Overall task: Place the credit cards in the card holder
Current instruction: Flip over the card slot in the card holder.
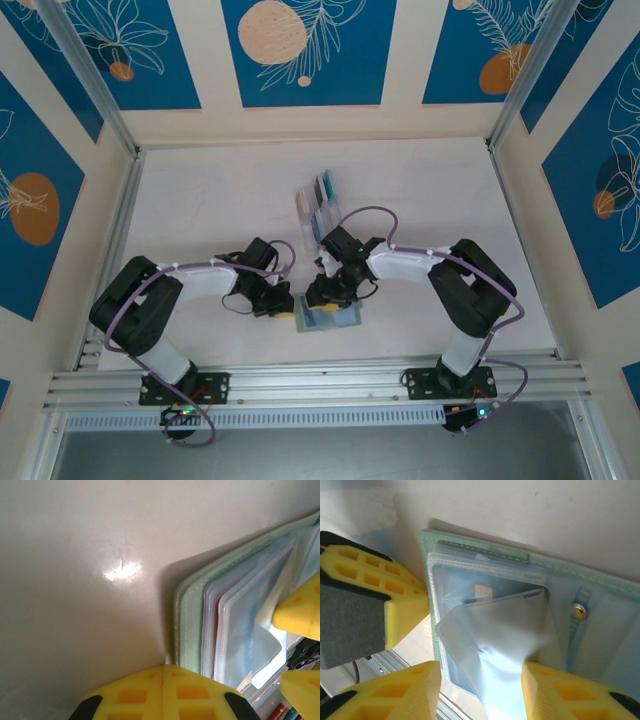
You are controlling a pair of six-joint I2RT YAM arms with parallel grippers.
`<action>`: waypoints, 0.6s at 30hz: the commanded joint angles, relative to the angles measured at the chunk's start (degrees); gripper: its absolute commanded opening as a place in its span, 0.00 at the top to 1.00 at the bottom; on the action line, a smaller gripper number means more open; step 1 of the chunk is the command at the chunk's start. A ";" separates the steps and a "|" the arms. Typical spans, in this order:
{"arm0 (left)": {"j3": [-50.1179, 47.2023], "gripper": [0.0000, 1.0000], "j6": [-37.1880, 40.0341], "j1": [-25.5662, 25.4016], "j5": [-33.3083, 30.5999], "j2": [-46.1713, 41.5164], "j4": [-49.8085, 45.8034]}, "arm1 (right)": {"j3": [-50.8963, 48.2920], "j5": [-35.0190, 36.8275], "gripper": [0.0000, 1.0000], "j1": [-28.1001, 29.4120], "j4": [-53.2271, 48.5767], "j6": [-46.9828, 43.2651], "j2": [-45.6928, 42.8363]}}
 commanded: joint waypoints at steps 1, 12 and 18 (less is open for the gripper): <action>-1.65 0.98 -0.36 -2.54 -3.88 4.57 10.34 | 0.17 4.37 0.50 1.56 -5.84 0.46 -4.52; -1.48 0.98 -0.53 -2.46 -3.41 4.24 10.44 | 2.10 7.54 0.57 4.38 -7.96 -1.25 -3.30; -0.68 0.98 -0.49 -2.46 -3.18 4.46 10.19 | 7.89 10.13 0.78 6.36 -7.44 -2.10 2.41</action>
